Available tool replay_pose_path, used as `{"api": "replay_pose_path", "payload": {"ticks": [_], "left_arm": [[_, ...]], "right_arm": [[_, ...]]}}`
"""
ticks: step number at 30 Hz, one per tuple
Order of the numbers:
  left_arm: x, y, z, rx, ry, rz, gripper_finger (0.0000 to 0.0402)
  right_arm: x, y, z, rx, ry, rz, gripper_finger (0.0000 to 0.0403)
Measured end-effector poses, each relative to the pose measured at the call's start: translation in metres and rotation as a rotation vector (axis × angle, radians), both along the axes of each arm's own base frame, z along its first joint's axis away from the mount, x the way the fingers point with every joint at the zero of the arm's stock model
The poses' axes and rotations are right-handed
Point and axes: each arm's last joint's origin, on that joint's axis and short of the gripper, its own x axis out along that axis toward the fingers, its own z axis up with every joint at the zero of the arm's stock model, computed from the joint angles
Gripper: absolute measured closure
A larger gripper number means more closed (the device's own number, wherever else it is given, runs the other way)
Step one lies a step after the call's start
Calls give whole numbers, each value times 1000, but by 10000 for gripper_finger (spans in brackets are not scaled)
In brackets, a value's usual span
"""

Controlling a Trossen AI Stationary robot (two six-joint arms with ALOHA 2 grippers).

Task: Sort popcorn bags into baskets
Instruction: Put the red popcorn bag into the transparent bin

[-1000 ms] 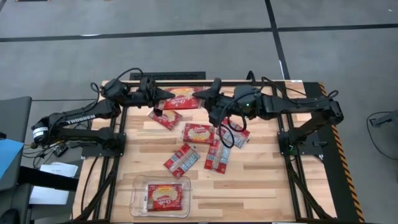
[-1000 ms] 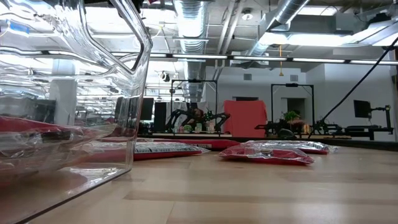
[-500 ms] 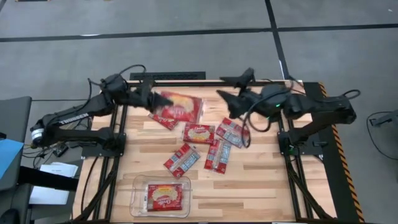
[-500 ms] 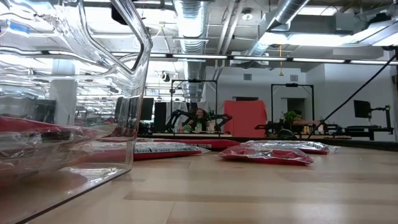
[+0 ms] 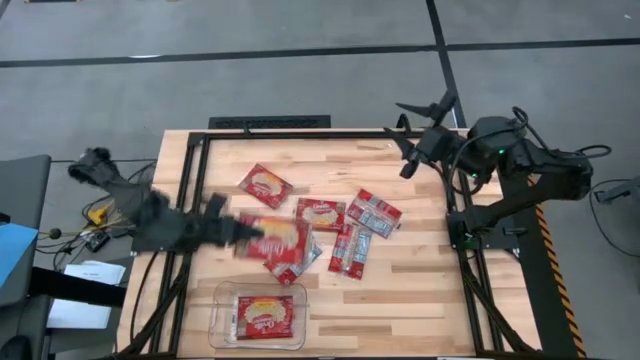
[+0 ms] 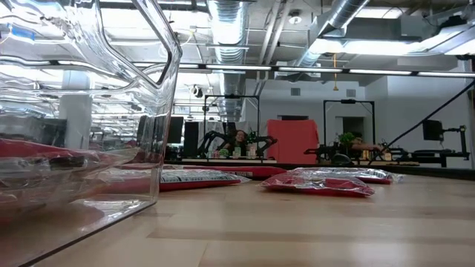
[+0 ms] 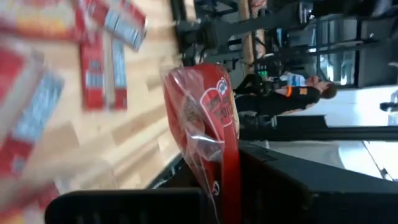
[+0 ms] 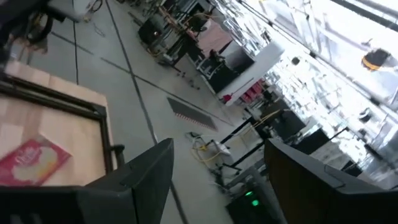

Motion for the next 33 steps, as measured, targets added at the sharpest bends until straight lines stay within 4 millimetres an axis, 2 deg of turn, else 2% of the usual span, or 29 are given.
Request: {"api": "replay_pose_path", "payload": {"ticks": [8,13,17,23,29,33], "left_arm": [[-28,-91,-38,-71,-24,43,389],[-45,-126,-69,-113,-8,44,388],[-51,-147,-98,-139,38,35,387],[-39,-163,-127,-119,179,-12,387],[-26,-160,-138,-68,204,36,386],[-21,-158,-142,-81,292,10,386]], "right_arm": [[5,1,-5,127,-56,0,128],[20,2,-12,196,-72,-3,128],[31,6,-18,222,-54,4,128],[44,14,-29,220,7,17,128],[49,23,-36,206,50,16,128],[49,26,-35,204,48,15,128]]}}
